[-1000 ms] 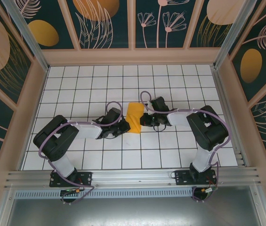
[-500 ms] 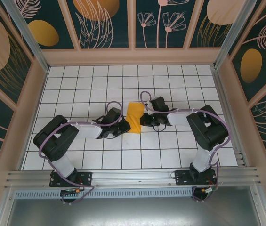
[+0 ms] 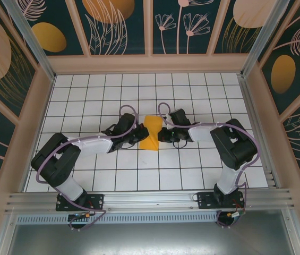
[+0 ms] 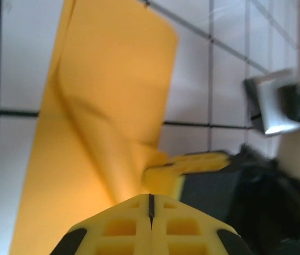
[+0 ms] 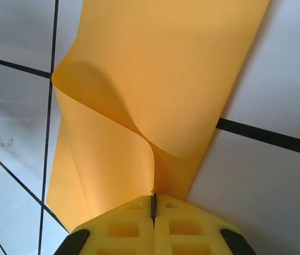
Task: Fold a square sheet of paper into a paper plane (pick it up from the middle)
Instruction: Fold the triangle a second time at the center of the table.
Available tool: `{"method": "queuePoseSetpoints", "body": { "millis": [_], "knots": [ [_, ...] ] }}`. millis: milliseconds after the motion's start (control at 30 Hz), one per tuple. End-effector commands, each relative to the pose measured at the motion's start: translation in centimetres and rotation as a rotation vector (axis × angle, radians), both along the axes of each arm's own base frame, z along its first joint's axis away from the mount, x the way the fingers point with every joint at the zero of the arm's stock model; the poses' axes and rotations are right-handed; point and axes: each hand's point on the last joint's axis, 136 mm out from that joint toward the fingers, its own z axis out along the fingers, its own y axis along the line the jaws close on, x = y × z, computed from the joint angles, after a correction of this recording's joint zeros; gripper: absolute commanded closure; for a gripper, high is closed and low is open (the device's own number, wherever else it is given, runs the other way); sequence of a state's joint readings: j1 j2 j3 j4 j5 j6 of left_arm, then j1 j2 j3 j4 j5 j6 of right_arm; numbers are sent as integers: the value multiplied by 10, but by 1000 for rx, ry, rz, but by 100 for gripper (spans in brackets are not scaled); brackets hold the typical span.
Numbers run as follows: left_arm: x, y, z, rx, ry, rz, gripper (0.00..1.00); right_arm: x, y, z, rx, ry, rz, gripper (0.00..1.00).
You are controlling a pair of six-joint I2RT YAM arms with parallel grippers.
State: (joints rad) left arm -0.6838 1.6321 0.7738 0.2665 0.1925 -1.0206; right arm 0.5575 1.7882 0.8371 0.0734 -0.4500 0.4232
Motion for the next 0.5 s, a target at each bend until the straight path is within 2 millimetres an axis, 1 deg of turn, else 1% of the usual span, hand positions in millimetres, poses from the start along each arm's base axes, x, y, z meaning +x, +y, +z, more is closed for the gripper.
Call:
{"method": "queuePoseSetpoints", "body": {
  "millis": [0,67,100,200,467],
  "knots": [
    [22,-15,20,-123,-31,6,100,0,-3,-11,-31,16,11,97],
    [28,-20,22,-140,-33,3,100,-1,-4,-12,-31,18,13,97],
    [31,-24,16,-140,-19,-8,100,0,-3,-11,-31,15,13,97],
    [33,-32,10,-155,-4,-30,100,-1,-4,-12,-32,17,14,97],
    [30,-33,-9,-148,40,-31,99,-2,-5,-14,-35,20,13,97]
  ]
}}
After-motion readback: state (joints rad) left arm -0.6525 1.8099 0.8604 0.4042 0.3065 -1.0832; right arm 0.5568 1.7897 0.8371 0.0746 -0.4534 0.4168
